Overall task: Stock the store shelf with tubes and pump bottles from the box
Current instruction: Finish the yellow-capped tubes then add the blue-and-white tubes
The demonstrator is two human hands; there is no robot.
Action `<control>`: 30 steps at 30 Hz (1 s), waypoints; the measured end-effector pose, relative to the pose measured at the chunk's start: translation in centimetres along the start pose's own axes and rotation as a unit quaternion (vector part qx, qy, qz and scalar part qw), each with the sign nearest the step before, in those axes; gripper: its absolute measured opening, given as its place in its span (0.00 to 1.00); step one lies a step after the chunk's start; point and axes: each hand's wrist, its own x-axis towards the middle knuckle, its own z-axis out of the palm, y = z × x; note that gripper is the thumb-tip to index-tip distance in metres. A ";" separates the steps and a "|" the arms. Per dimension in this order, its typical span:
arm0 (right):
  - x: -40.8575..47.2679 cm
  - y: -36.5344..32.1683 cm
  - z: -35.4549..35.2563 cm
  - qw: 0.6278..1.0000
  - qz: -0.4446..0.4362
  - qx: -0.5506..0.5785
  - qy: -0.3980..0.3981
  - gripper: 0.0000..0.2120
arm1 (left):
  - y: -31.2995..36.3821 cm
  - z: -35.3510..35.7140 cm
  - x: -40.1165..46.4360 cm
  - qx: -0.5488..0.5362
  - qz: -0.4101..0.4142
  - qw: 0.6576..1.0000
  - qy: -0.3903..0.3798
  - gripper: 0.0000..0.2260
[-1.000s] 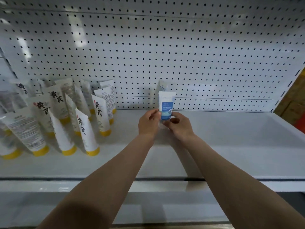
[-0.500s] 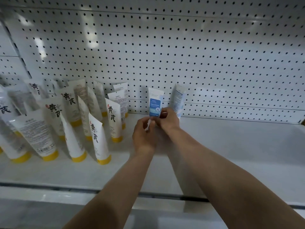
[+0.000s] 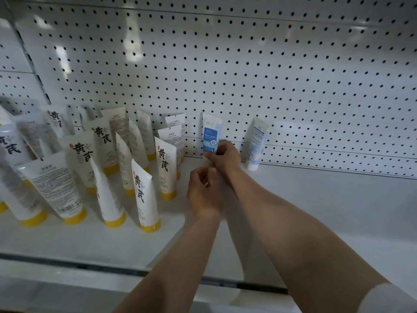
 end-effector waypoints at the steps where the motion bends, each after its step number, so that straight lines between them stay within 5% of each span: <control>1: 0.0 0.0 0.1 1.000 -0.002 -0.003 0.002 0.21 | 0.0 0.0 0.0 0.005 -0.001 1.000 0.000 0.04; 13: -3.0 0.5 -1.8 0.997 -0.018 0.070 0.037 0.17 | 0.2 -0.1 -0.2 0.029 0.014 0.999 -0.008 0.06; 16: -4.6 1.4 -3.8 0.992 -0.021 0.044 0.118 0.10 | 0.4 0.2 -0.3 0.032 0.024 0.999 0.002 0.08; 20: -4.5 2.3 -6.7 0.965 0.029 0.047 0.256 0.17 | 0.6 0.3 -0.6 0.034 0.019 0.999 0.003 0.08; 25: -2.1 2.8 -8.3 0.979 0.094 0.021 0.180 0.28 | 0.8 0.2 -0.7 0.026 0.017 1.000 0.005 0.07; 30: -1.3 2.9 -8.4 0.988 0.090 -0.019 0.124 0.20 | 0.9 0.2 -0.7 0.015 0.010 1.000 0.001 0.03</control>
